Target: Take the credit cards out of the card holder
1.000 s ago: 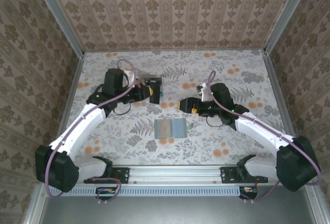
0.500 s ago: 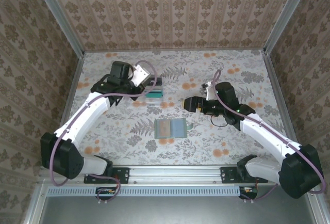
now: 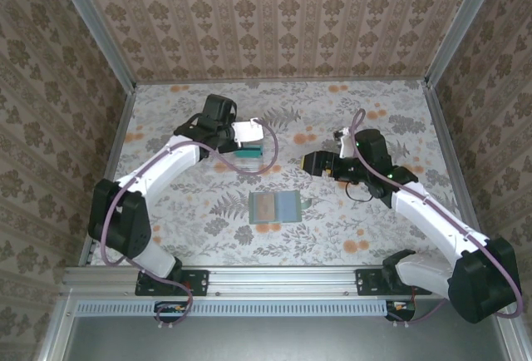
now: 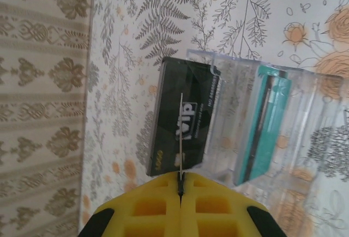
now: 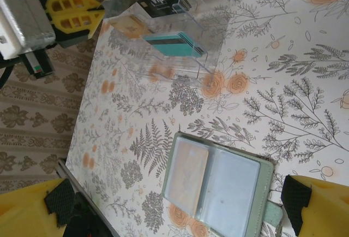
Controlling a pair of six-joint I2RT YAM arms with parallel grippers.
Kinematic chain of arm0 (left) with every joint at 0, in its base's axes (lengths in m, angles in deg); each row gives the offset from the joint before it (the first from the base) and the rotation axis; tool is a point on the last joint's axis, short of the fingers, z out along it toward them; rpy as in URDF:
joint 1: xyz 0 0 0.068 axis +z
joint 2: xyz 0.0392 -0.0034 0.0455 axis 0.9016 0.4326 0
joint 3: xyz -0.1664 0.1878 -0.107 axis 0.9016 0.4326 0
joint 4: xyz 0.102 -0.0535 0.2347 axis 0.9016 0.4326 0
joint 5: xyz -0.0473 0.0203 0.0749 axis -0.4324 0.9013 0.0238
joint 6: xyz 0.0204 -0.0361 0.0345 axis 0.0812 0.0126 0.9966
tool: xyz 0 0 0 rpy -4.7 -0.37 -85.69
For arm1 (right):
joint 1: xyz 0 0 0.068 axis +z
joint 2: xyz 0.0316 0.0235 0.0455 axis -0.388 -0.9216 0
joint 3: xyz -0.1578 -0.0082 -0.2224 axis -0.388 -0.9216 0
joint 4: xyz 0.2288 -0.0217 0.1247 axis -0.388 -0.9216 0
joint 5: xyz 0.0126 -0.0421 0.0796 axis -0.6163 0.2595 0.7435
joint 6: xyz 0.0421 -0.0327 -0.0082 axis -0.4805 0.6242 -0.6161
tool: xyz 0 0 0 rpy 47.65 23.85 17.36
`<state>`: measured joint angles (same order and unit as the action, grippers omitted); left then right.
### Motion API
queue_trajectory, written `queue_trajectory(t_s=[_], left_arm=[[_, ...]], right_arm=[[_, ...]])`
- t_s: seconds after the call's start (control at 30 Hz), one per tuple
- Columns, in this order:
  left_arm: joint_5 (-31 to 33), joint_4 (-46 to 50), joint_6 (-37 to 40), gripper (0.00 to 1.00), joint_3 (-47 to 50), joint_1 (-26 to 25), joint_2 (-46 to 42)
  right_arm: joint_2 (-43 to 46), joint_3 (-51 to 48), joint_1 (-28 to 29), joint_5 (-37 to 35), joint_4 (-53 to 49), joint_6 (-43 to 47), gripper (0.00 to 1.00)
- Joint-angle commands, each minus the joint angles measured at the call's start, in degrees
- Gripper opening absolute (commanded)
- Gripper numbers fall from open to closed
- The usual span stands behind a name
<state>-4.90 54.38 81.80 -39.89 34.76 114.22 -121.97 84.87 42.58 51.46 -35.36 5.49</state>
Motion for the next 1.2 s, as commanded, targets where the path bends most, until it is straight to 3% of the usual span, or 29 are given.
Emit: queue_trajectory(t_s=[0.0, 0.53, 1.17], left_arm=[[-0.81, -2.38, 6.7, 0.0, -3.28, -0.52, 2.15], [-2.43, 0.49, 7.15, 0.0, -5.63, -1.9, 7.34], [1.44, 4.33, 5.13, 0.0, -8.39, -0.37, 10.7]], right_arm=[[0.63, 1.93, -0.67, -0.65, -0.96, 1.3, 1.0], [-1.21, 2.1, -2.55, 0.91, -0.68, 1.37, 1.0], [-2.92, 1.83, -2.79, 1.79, 1.21, 0.34, 1.0]])
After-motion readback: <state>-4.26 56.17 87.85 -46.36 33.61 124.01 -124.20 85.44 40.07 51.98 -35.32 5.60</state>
